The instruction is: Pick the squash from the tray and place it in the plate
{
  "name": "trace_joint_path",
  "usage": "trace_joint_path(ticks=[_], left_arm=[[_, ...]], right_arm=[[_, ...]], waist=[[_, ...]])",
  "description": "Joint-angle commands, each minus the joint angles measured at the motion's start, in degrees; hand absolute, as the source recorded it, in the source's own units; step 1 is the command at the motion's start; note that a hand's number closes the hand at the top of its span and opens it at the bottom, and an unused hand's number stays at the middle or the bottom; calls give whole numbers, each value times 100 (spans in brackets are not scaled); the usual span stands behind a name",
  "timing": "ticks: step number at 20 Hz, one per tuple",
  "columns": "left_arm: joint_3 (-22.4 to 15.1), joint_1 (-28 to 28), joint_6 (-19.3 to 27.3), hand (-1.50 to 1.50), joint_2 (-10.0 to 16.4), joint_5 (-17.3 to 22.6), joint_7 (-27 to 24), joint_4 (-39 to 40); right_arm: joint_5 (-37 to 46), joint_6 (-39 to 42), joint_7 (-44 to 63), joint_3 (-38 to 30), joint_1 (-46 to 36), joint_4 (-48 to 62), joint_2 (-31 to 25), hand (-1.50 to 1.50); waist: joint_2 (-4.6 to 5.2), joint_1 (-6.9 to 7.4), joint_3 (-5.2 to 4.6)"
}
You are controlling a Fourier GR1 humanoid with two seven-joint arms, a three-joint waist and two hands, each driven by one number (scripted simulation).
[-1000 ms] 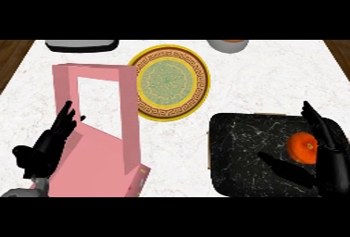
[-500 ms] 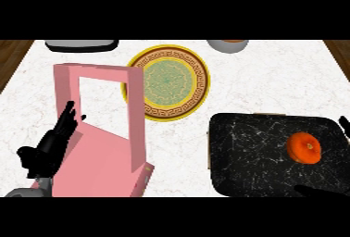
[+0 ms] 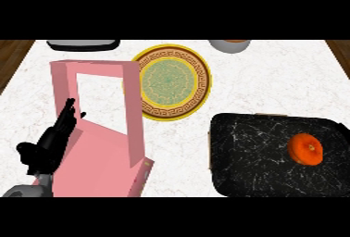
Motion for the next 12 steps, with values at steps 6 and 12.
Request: trace_joint_path(ticks=[6,12], left_arm=[[121,108,-205,0,-149,-103,-64,59],[251,47,-225,0,-319,-259,122,-12]], right_arm=[[544,888,839,106,-549,511,127,-150],[846,1364,662,83,-1263,1348,656,-150]], waist=[[6,25,-10],[7,30,-9]])
